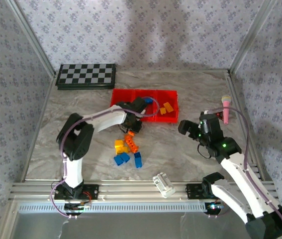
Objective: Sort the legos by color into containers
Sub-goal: Pick up the lego from the center of the table, then place the lego in the container.
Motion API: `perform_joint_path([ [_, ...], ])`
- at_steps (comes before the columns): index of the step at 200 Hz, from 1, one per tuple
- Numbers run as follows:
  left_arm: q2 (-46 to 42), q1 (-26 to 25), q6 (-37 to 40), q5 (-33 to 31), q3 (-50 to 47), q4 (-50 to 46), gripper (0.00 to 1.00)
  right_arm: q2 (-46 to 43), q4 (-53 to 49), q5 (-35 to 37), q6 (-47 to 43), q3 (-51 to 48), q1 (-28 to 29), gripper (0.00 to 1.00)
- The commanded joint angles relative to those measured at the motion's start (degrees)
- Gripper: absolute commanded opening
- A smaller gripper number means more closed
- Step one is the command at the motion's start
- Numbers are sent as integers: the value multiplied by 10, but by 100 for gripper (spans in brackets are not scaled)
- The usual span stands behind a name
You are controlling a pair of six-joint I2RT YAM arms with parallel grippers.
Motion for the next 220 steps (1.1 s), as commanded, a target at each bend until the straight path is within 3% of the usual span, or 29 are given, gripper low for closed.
perform_joint_path([
  [1,-77,5,-32,-59,9,-14,17,-8,-19,16,4,-12,-4,100],
  [20,-119,33,-57,-95,5,-2,14,-11,-17,17,2,-14,-5,100],
  [44,-144,97,-89,-83,-1,37,16,-17,-21,17,2,-9,-9,100],
  [90,-93,184,-94,-42,51,73,19,-33,-36,21,-18,-12,-15,100],
  [167,45,192,-73,4,190,47,18,-52,-54,16,-28,-15,-37,100],
  [220,107,191,-84,23,220,81,21,-54,-39,-20,-15,-25,-50,100],
])
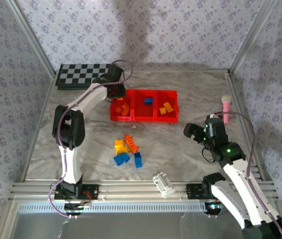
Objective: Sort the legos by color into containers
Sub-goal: Place the lego in the container.
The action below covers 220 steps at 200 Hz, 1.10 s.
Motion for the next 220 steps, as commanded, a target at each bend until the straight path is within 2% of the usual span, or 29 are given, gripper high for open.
perform_joint_path([
  [1,20,-2,-4,18,26,17,21,-6,-2,-18,3,-6,-6,100],
  [53,35,-2,-2,32,29,32,43,-17,-20,-19,-11,0,-22,100],
  [83,29,-7,15,28,27,19,61,-18,-21,-26,-11,-1,-31,100],
  [124,-18,-13,27,28,-13,23,69,-18,-22,-37,-6,-1,-34,100],
  [188,-198,-48,6,7,-195,54,84,11,5,-86,-6,-1,-34,100],
  [220,-284,-77,-39,0,-278,31,85,40,30,-119,2,-8,-29,100],
])
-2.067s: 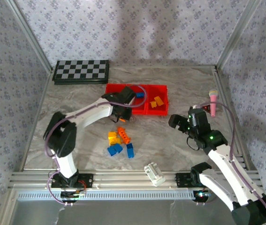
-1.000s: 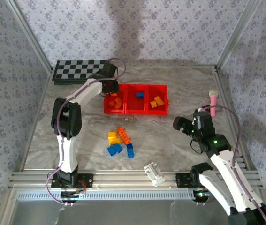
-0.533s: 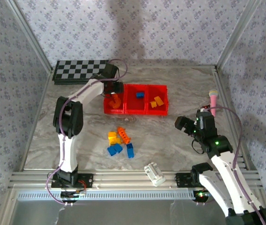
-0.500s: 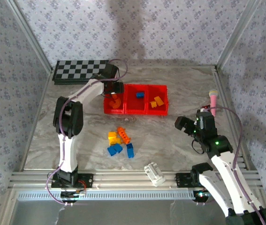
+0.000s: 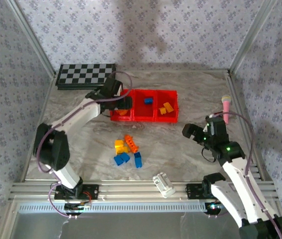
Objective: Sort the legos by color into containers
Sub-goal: Place the lego in the container, then rotate the lego at the center of the table.
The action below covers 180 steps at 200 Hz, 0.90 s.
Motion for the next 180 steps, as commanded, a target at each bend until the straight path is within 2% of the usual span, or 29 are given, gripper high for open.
perform_joint_path([
  [1,-52,-20,-42,-17,-49,-16,85,18,25,-36,3,-5,2,100],
  [26,-94,-71,-125,-31,-110,-25,82,34,46,-30,11,-11,15,100],
  [64,-117,-176,-255,-69,-170,-29,79,27,38,-4,23,-12,21,100],
  [84,-116,-208,-290,-94,-186,-17,79,20,32,1,21,-14,21,100],
  [112,-93,-213,-321,-103,-192,-5,79,13,33,-4,21,-21,20,100],
  [180,-59,-215,-353,-66,-192,17,77,-6,13,-8,21,-37,19,100],
])
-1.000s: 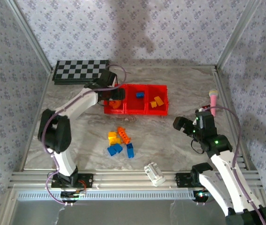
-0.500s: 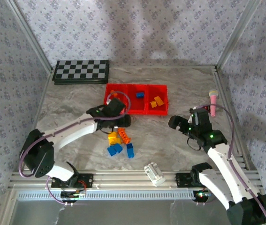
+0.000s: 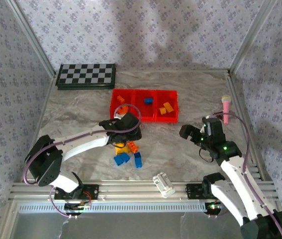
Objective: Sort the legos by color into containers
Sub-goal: Rotate the lego at the center of the table.
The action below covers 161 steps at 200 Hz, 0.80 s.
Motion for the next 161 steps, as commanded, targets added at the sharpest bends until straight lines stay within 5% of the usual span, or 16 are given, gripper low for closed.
perform_joint_path([
  [1,14,-2,-24,14,-1,11,77,-8,-16,1,3,-9,1,100],
  [161,128,-9,-19,26,33,9,68,-14,-9,1,2,-24,-3,100],
])
